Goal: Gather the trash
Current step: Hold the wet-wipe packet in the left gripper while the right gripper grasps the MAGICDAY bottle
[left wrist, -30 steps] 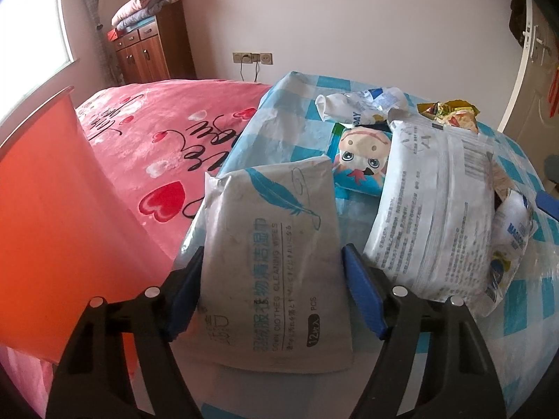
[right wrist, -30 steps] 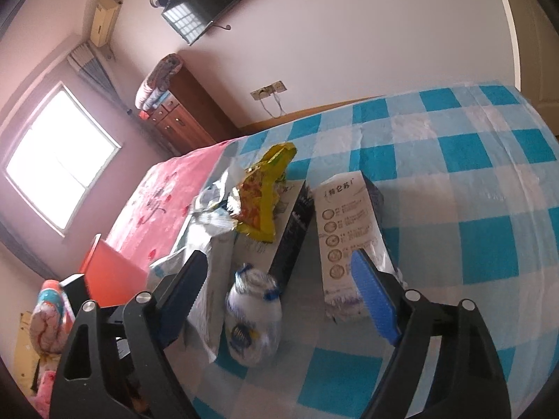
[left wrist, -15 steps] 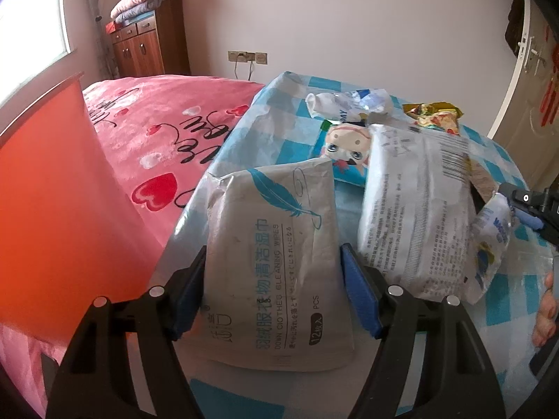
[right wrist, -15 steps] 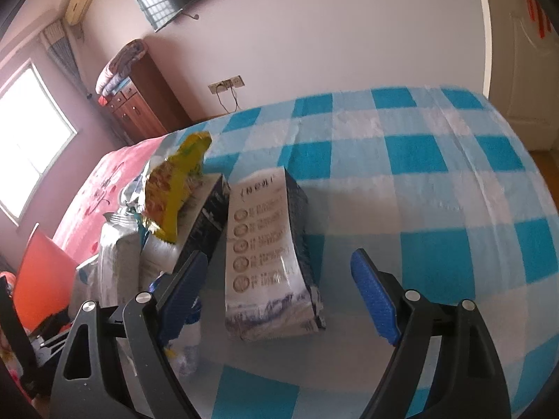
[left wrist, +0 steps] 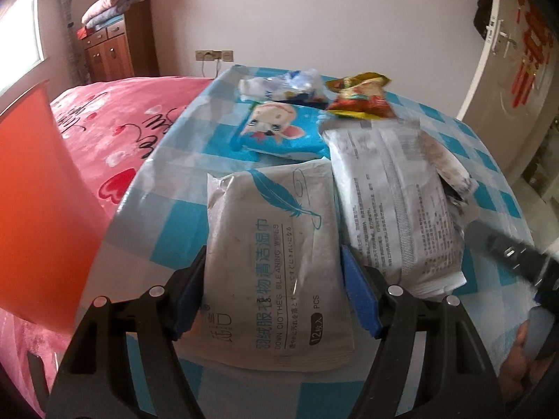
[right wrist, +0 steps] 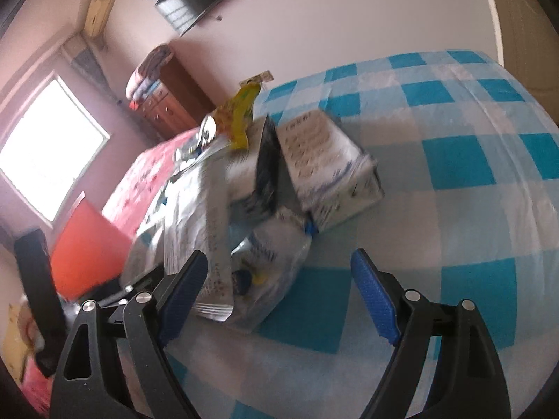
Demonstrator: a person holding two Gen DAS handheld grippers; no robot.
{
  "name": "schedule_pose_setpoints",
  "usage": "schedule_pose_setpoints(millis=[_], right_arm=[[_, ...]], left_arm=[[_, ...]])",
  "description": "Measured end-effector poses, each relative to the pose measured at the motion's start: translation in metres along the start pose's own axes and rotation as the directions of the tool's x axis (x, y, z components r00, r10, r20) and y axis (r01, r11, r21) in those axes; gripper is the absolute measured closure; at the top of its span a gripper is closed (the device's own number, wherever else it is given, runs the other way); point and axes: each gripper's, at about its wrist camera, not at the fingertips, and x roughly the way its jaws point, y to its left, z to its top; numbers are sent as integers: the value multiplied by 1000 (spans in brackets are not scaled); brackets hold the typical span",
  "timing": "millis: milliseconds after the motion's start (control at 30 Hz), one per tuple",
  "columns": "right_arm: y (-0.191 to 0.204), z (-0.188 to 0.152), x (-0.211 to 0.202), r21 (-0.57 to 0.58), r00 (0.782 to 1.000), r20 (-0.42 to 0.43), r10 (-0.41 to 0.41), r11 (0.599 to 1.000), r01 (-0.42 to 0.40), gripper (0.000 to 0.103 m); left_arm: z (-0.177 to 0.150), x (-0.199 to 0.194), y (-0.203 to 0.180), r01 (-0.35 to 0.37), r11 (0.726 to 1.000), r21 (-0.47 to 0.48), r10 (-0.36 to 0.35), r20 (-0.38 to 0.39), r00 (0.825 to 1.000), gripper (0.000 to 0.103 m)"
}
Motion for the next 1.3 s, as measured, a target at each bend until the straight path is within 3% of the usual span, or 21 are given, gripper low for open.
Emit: schedule_pose_setpoints(millis=[467, 633, 700, 800, 1067, 1300], right_arm=[[2, 7, -8, 7, 999, 27, 28, 1000, -28, 19], [-2, 6, -3, -13, 998, 34, -56, 998, 56, 19], [-6, 6, 1, -18, 995, 27, -91, 996, 92, 28], [-2, 5, 7, -63, 991, 18, -131, 989, 132, 30], [26, 3, 24, -138, 992, -12, -122, 983, 119, 30], [37, 0, 31, -201, 984, -7, -176, 965, 171, 33]], left_arm=[[-5, -13, 14, -46, 999, -28, 47, 22, 999, 30], [-6, -17, 17, -46, 999, -27, 47, 27, 999, 30], [-8, -18, 16, -44, 999, -27, 44, 27, 999, 30], [-8, -18, 16, -42, 999, -29, 42, 25, 999, 30], [-11, -22, 18, -67, 997, -26, 68, 36, 997, 30], [-13, -26, 22, -80, 996, -32, 81, 37, 996, 30]])
